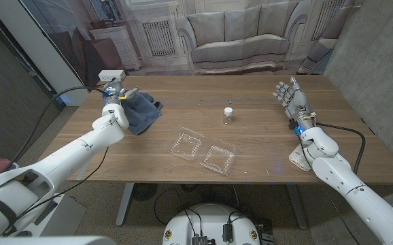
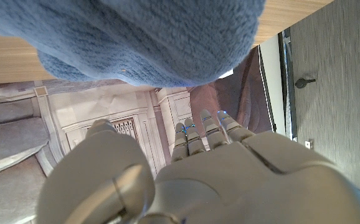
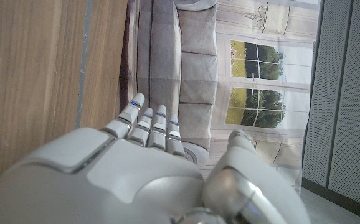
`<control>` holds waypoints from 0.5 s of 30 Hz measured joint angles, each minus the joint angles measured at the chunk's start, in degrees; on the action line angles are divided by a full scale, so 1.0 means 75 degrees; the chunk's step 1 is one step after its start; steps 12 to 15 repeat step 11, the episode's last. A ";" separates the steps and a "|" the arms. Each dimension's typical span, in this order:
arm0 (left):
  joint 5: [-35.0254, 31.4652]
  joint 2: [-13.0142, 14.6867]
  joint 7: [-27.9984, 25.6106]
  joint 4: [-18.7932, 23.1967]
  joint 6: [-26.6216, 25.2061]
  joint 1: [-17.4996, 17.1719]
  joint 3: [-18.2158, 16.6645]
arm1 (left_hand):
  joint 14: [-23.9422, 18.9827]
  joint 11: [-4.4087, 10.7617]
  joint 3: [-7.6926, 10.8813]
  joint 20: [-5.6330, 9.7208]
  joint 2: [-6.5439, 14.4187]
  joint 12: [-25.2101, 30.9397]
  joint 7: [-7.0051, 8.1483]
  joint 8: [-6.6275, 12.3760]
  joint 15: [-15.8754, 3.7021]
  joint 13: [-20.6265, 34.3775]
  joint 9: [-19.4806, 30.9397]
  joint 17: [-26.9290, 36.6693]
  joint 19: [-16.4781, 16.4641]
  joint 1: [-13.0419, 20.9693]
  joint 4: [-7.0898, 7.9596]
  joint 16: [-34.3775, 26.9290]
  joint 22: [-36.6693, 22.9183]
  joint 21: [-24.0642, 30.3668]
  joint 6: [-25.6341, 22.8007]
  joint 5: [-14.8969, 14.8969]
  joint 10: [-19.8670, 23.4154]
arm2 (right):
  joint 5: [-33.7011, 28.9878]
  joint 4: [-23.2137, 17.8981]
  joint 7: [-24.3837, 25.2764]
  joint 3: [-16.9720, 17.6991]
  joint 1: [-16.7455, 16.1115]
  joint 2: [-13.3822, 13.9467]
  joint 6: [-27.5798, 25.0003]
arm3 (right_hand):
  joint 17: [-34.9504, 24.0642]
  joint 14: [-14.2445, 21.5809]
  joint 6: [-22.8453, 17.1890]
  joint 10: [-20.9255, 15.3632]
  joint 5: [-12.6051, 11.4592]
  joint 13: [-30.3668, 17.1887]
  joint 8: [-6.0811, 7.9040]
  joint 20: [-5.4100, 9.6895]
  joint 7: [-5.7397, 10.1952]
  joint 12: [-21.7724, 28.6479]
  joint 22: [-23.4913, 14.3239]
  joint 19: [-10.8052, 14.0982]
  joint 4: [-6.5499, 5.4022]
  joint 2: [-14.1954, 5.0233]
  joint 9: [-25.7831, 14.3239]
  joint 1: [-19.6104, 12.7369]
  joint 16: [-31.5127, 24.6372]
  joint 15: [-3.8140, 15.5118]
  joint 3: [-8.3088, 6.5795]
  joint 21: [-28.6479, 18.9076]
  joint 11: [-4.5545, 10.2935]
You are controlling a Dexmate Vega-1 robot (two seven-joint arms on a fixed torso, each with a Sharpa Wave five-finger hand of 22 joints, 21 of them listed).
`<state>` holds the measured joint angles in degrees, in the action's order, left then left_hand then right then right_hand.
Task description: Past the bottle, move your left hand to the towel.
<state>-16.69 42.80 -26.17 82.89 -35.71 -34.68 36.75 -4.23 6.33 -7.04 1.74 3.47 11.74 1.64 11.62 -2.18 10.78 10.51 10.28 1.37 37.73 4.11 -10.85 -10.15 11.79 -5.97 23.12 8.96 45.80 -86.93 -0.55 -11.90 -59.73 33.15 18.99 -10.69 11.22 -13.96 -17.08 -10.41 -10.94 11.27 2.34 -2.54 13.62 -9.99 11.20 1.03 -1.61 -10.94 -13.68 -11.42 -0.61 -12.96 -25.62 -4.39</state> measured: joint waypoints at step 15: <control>0.0057 0.0002 -0.0036 -0.0043 0.0095 0.0007 0.0013 | 0.0000 0.0000 0.0001 0.0000 -0.0001 0.0000 0.0000 0.0000 0.0000 0.0000 0.0000 0.0000 0.0000 0.0001 0.0000 0.0000 0.0000 0.0000 0.0000 0.0000 0.0000 | -0.0044 -0.0116 0.0071 0.0001 -0.0037 0.0012 -0.0013 | 0.0000 0.0000 0.0001 0.0000 0.0000 0.0000 0.0000 -0.0018 0.0000 0.0000 0.0000 0.0018 0.0000 0.0000 0.0000 0.0000 0.0000 0.0000 -0.0001 0.0040 0.0000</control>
